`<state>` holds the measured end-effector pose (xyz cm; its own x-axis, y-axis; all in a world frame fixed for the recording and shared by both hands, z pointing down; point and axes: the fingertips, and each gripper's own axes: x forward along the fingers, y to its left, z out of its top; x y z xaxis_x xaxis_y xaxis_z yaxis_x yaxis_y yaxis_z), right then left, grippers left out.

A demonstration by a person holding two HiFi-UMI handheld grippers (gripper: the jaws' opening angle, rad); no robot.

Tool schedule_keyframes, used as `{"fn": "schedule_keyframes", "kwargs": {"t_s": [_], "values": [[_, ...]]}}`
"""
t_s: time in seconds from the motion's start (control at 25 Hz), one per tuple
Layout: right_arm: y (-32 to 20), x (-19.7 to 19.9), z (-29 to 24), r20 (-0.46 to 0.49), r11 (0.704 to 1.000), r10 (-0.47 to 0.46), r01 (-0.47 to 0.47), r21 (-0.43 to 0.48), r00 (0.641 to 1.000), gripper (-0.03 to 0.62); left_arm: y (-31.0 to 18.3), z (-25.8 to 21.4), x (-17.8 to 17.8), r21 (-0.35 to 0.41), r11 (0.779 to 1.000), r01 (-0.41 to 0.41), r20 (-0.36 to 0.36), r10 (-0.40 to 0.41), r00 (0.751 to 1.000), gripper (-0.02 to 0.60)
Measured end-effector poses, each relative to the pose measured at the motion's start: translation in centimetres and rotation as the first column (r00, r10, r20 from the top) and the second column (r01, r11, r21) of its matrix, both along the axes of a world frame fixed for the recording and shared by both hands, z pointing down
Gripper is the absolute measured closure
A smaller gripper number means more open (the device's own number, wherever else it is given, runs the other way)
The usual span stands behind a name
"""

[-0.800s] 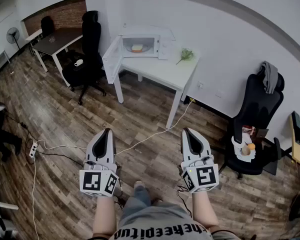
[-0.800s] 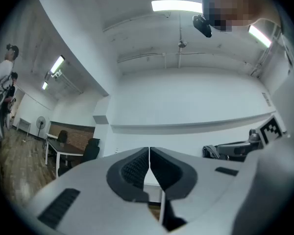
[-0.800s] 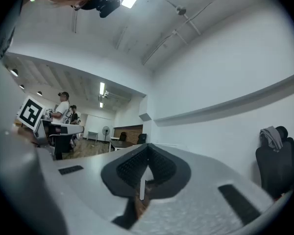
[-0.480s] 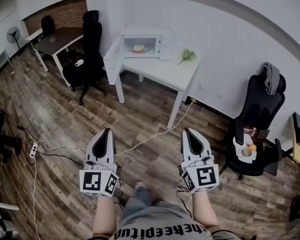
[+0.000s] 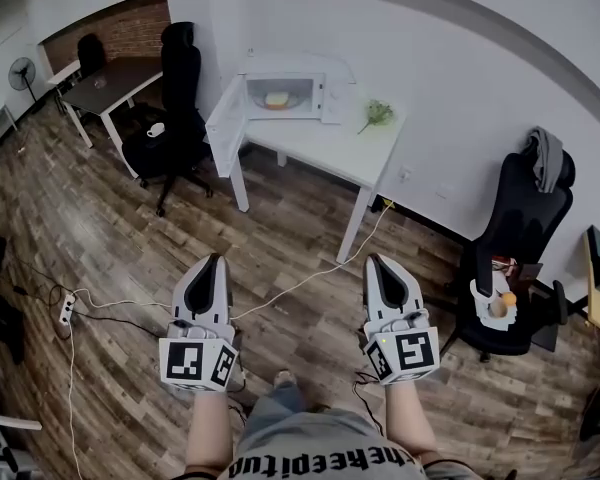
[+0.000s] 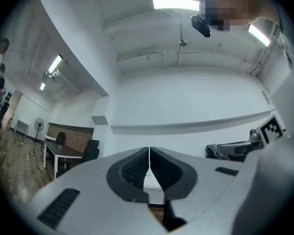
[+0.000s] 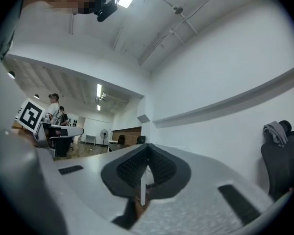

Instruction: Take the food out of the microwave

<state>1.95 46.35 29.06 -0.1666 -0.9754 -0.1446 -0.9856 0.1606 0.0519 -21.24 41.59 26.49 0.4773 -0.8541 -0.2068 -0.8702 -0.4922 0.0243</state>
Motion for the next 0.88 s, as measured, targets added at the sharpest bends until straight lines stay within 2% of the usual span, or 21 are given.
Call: {"fn": "schedule_keyframes", "kwargs": {"t_s": [0.44,0.88], "values": [[-6.6,-1.5,-0.4,0.016,1.000,0.011,-0.011,0.014,1.000,0.589,-6.6,-0.7,-1.8,0.027,1.000,-0.003,-0.005,0.003,1.000,0.571],[-10.1,-2.8,0.0,0.000,1.000,0.029,-0.029,0.001,1.000,0.589,-10.9,0.0,-2.9,0.011,1.000,-0.025,-0.029,0.025,0.999,0.571]]}}
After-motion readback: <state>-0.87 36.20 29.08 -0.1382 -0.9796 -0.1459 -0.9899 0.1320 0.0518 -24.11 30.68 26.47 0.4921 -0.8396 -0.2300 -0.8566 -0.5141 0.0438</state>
